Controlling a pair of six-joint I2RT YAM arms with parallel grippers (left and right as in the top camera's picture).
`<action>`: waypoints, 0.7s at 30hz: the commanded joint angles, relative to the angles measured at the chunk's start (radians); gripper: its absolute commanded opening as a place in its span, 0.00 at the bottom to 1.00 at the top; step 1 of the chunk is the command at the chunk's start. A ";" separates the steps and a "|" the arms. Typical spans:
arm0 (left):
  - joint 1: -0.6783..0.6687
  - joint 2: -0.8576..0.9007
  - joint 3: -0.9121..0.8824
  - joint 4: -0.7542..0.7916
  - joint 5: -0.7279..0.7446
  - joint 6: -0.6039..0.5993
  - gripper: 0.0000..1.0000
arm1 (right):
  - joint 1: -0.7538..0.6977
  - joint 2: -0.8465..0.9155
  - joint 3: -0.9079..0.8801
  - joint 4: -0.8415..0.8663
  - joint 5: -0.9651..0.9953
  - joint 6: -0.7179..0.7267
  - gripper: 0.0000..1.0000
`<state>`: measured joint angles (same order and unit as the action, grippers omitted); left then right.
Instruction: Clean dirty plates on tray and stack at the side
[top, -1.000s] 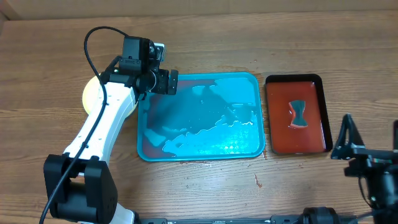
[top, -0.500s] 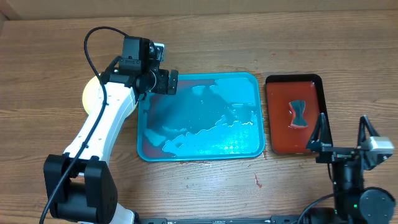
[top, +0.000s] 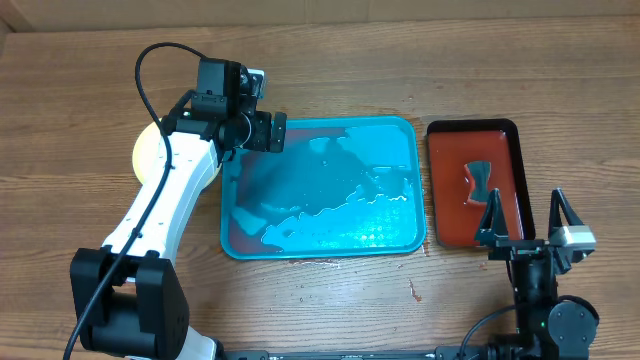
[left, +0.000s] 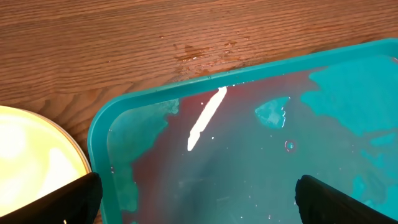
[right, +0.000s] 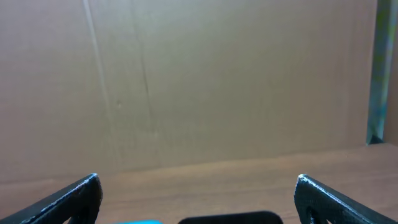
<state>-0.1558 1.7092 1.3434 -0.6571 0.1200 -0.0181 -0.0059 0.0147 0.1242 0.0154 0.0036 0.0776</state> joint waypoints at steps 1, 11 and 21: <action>-0.002 -0.013 0.018 0.003 0.003 0.019 1.00 | -0.002 -0.012 -0.027 0.011 -0.005 0.002 1.00; -0.002 -0.013 0.018 0.003 0.004 0.019 1.00 | 0.000 -0.012 -0.116 0.095 -0.029 0.003 1.00; -0.002 -0.013 0.018 0.003 0.004 0.019 1.00 | 0.000 -0.012 -0.116 -0.096 -0.066 0.003 1.00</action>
<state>-0.1558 1.7092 1.3434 -0.6571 0.1200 -0.0181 -0.0059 0.0139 0.0181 -0.0689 -0.0418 0.0784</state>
